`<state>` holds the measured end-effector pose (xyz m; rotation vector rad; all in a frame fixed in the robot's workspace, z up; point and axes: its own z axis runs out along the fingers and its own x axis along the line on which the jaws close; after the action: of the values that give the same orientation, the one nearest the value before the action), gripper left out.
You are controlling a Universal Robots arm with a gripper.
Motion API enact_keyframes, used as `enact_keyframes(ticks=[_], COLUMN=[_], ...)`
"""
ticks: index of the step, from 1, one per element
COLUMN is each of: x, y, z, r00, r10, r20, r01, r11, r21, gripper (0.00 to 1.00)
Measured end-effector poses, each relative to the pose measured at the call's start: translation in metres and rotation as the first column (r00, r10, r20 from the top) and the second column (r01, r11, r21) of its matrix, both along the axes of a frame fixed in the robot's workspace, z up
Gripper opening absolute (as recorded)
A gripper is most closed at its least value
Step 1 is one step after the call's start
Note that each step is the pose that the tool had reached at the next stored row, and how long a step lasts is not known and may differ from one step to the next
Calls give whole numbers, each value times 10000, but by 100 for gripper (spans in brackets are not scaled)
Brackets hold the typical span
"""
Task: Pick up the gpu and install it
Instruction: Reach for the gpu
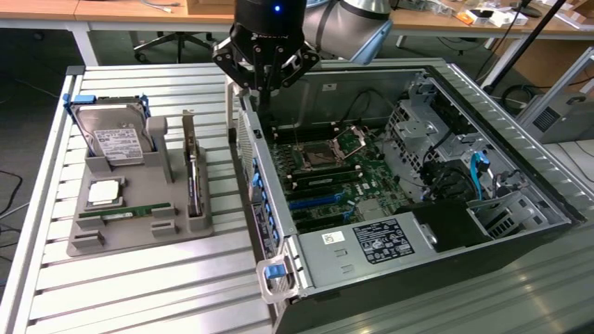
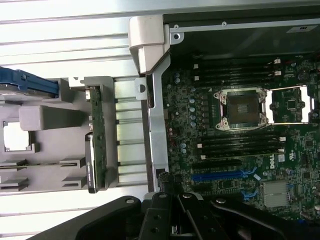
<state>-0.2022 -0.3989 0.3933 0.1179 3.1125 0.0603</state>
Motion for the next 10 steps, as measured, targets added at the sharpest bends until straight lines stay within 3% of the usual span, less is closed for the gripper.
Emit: enact_keyframes(ticks=[10], x=[-22], y=[0], z=[0], r00=[10000], r10=[0], r20=[-1], r01=[0], r11=[10000], r21=[0], gripper=[11])
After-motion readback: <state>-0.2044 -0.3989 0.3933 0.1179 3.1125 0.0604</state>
